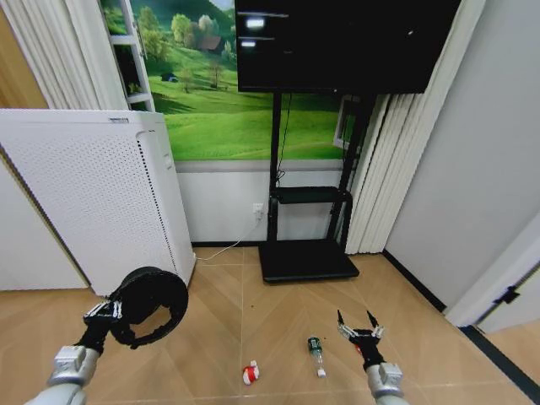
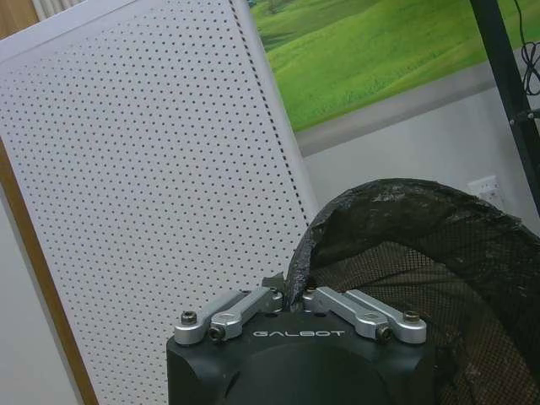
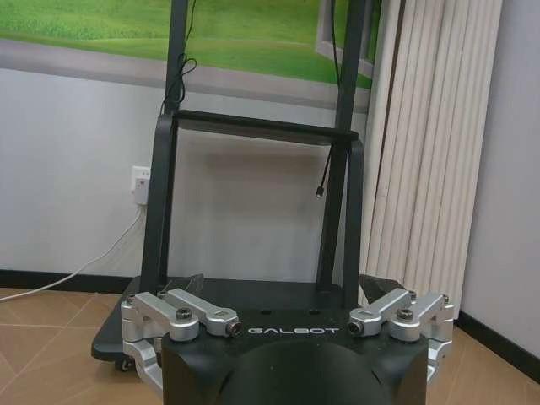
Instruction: Pick up the trash bin and place the garbage on the floor into it.
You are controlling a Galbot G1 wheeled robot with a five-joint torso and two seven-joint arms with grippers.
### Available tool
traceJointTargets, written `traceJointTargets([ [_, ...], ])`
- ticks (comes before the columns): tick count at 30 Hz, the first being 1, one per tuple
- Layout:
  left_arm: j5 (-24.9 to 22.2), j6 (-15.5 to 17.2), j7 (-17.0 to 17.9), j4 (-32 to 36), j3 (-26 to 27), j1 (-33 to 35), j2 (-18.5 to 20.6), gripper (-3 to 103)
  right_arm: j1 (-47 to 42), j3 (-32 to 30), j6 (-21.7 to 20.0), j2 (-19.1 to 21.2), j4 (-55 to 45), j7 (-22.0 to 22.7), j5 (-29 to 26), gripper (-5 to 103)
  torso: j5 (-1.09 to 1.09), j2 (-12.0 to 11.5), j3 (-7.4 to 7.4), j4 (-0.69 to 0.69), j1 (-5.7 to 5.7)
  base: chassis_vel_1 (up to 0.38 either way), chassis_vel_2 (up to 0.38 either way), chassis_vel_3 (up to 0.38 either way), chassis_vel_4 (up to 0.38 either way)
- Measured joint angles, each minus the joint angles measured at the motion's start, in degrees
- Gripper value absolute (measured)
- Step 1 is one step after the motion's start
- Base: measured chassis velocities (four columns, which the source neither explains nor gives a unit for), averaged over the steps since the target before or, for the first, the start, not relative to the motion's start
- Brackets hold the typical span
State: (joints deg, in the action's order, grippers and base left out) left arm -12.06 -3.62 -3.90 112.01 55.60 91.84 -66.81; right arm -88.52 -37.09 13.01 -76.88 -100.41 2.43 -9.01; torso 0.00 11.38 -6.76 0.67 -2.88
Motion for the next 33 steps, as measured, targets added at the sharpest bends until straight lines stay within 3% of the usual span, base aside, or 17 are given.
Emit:
traceJointTargets([
  [9, -0.29, -0.2, 0.01, -0.3, 0.08, -0.11, -0.23, 4, -0.04, 0.16, 0.01, -0.18, 0.13, -0.03, 0.26, 100, 0.0, 0.0, 0.01, -0.02, 0.01, 0.155, 0.142, -0.141, -0.146],
  [12, -0.35, -0.2, -0.02, -0.3, -0.17, -0.53, -0.29, 4, -0.15, 0.08, 0.03, -0.19, 0.1, -0.02, 0.26, 100, 0.01, 0.0, 0.0, 0.03, 0.0, 0.24, 0.206, -0.245, -0.241],
  [33, -0.23, 0.13, 0.06, -2.02, -1.98, -1.64, -1.08, 4, 1.44, 2.27, -0.22, 1.38, 1.68, -1.24, -1.06, 100, -0.01, 0.0, 0.0, 0.0, 0.0, 0.283, 0.279, -0.279, -0.274],
])
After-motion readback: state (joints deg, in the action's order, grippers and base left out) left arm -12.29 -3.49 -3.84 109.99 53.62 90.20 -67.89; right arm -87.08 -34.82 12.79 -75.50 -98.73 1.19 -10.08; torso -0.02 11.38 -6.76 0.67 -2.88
